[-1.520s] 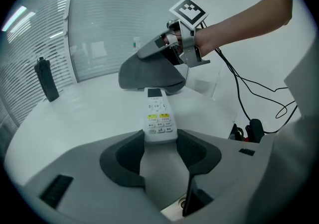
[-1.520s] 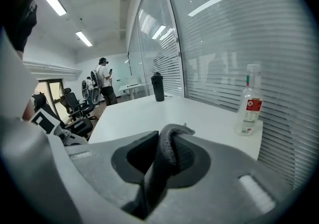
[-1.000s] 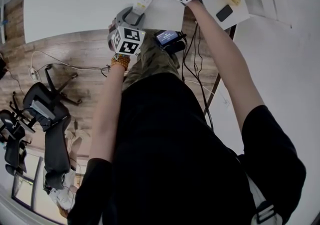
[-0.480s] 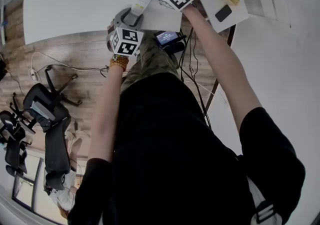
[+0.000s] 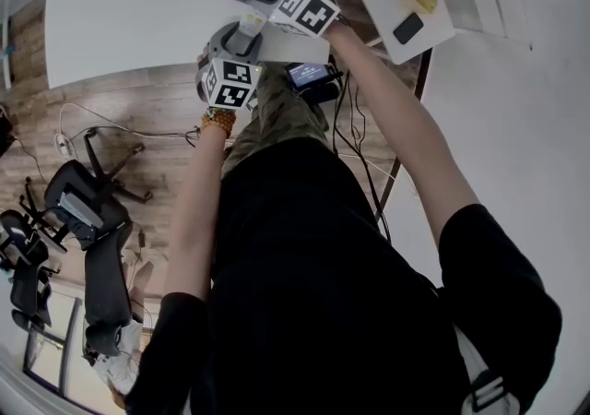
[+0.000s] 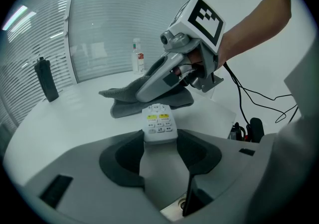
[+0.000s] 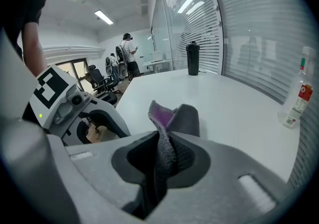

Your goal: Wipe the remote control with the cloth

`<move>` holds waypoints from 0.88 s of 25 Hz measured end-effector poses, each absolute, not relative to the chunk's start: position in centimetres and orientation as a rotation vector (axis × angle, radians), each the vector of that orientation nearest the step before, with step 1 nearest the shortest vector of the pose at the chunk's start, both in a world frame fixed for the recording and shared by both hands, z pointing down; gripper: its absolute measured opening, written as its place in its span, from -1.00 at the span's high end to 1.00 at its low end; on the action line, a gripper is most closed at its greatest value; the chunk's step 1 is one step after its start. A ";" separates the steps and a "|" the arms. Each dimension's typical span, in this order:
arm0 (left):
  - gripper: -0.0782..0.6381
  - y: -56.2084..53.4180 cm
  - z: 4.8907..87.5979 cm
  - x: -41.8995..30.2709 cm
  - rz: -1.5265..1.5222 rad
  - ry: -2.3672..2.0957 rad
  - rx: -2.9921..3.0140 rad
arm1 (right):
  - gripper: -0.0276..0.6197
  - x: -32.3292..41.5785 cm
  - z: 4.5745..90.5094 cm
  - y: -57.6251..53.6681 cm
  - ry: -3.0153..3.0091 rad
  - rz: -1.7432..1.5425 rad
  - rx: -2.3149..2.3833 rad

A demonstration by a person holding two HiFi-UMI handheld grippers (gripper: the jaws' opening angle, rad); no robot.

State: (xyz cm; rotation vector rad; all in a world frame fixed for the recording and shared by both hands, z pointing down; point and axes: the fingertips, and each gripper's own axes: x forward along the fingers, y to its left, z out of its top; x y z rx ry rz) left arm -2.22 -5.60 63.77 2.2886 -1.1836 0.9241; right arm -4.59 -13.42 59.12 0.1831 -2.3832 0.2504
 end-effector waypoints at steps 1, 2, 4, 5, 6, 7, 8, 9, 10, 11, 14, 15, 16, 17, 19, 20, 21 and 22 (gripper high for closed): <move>0.19 -5.5 63.8 -2.2 0.928 -1.182 2.286 | 0.77 -4.7 59.0 -13.1 -2.386 0.253 0.186; 0.18 -5.5 63.8 -2.2 0.932 -1.180 2.283 | 0.77 -4.7 58.9 -12.9 -2.388 0.258 0.190; 0.18 -5.5 63.9 -2.1 0.938 -1.177 2.280 | 0.77 -4.7 58.8 -12.6 -2.388 0.269 0.191; 0.19 -5.5 63.9 -2.1 0.940 -1.176 2.279 | 0.77 -4.8 58.7 -12.4 -2.387 0.273 0.185; 0.18 -5.6 63.9 -2.2 0.942 -1.174 2.278 | 0.77 -4.9 58.7 -12.1 -2.385 0.276 0.176; 0.19 -5.6 63.9 -2.2 0.943 -1.173 2.278 | 0.77 -5.0 58.7 -11.9 -2.384 0.277 0.168; 0.19 -5.6 63.9 -2.2 0.943 -1.171 2.278 | 0.77 -5.1 58.6 -11.7 -2.385 0.278 0.163; 0.19 -5.6 63.9 -2.1 0.943 -1.170 2.278 | 0.77 -5.1 58.7 -11.6 -2.387 0.277 0.159; 0.19 -5.6 63.9 -2.0 0.944 -1.168 2.277 | 0.77 -5.1 58.8 -11.4 -2.390 0.277 0.156; 0.19 -5.6 64.0 -1.9 0.945 -1.167 2.275 | 0.77 -5.1 58.8 -11.1 -2.392 0.281 0.150; 0.19 -5.6 64.1 -1.7 0.946 -1.162 2.270 | 0.78 -5.2 58.9 -9.8 -2.392 0.301 0.124; 0.19 -5.6 64.1 -1.7 0.945 -1.161 2.270 | 0.78 -5.3 58.9 -9.3 -2.392 0.306 0.116; 0.19 -5.6 64.1 -1.7 0.944 -1.160 2.270 | 0.78 -5.5 58.8 -8.8 -2.394 0.312 0.106; 0.19 -5.6 64.1 -1.7 0.943 -1.158 2.270 | 0.78 -5.7 58.8 -8.2 -2.396 0.321 0.092; 0.19 -5.6 64.1 -1.7 0.942 -1.155 2.269 | 0.78 -6.2 58.7 -6.9 -2.392 0.334 0.052; 0.19 -5.7 64.1 -1.7 0.941 -1.152 2.269 | 0.78 -6.3 58.7 -6.4 -2.391 0.341 0.038; 0.18 -5.7 64.1 -1.7 0.940 -1.149 2.268 | 0.78 -6.4 58.6 -6.1 -2.399 0.361 0.038; 0.19 -5.7 64.1 -1.7 0.939 -1.146 2.267 | 0.78 -6.5 58.3 -6.1 -2.420 0.399 0.055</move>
